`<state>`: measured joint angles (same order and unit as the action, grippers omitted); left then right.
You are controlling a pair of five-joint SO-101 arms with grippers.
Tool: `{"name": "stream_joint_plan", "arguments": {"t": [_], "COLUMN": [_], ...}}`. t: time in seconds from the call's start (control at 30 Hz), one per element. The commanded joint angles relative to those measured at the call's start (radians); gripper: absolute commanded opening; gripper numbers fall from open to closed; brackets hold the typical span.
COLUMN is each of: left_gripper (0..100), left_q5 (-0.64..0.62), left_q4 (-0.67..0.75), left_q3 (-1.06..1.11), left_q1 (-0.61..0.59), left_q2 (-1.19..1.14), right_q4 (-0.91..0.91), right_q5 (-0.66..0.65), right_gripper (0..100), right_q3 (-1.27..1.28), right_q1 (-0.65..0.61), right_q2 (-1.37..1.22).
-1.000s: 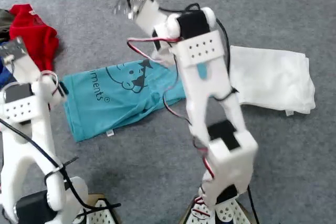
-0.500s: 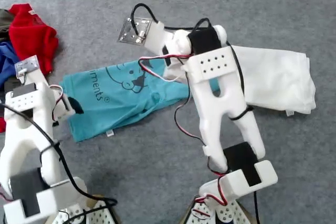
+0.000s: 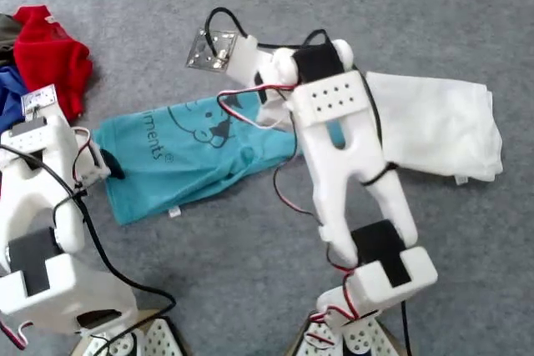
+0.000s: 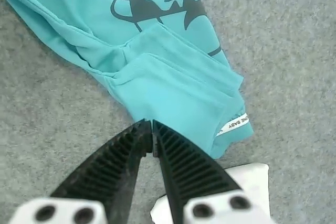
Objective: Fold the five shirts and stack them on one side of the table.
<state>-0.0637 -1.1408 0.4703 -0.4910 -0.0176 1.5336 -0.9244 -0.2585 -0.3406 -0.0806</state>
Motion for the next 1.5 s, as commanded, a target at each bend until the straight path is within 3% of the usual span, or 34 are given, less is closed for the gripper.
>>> {"name": "stream_joint_plan", "arguments": {"t": [0.0, 0.23, 0.57, 1.03, 1.3, 1.47], "left_gripper": [28, 28, 28, 28, 19, 20], "left_q5": [0.008, 0.009, 0.029, 0.051, 0.060, 0.051], "left_q4": [-0.078, -0.087, 0.115, 0.046, 0.014, 0.014], "left_q3": [-0.120, -0.147, 0.005, -0.134, -0.189, -0.191], "left_q1": [0.018, 0.030, 0.074, 0.041, 0.088, 0.113], "left_q2": [0.006, -0.006, -0.008, -0.203, -0.264, -0.267], "right_q4": [0.008, 0.020, 0.014, 0.014, 0.014, -0.040], "right_q5": [-0.009, -0.009, -0.009, -0.009, -0.009, -0.012], "right_gripper": [1.8, 1.8, 1.8, 1.8, 1.8, 1.8], "right_q3": [-0.058, -0.070, -0.067, -0.071, -0.074, -0.076], "right_q1": [0.009, 0.009, 0.009, 0.011, 0.012, 0.161], "right_q2": [0.008, 0.004, 0.002, 0.002, 0.002, 0.002]}}
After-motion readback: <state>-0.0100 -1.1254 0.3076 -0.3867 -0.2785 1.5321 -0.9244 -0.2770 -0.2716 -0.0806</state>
